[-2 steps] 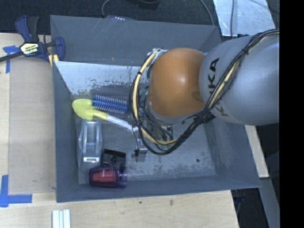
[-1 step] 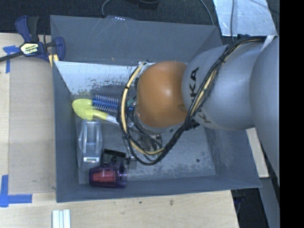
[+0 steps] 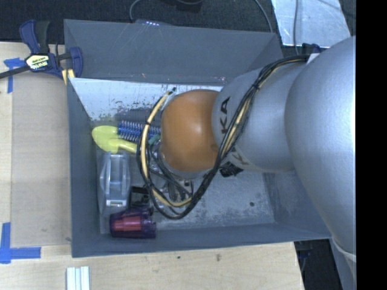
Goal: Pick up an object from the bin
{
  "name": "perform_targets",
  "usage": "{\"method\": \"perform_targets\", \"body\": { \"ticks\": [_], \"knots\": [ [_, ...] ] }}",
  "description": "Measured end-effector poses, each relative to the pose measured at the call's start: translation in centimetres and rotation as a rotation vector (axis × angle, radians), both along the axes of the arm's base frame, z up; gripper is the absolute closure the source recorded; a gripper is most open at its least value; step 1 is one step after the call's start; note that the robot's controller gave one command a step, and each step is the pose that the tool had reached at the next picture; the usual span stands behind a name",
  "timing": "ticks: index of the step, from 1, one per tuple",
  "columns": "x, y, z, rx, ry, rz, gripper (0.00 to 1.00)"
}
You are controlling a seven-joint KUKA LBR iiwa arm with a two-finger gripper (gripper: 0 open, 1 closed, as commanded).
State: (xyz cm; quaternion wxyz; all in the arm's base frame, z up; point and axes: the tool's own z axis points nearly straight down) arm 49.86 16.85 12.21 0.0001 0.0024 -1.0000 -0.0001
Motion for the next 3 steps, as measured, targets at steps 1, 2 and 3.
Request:
{"method": "perform_targets", "body": {
  "ticks": [1, 2, 3],
  "knots": [
    [0.4, 0.1, -3.9, 0.004, -0.016, 0.019, 1.00],
    [0.4, 0.1, -3.9, 0.004, -0.016, 0.018, 1.00],
    [0.1, 0.2, 1.5, 0.001, -0.007, 0.005, 0.00]
  ]
}}
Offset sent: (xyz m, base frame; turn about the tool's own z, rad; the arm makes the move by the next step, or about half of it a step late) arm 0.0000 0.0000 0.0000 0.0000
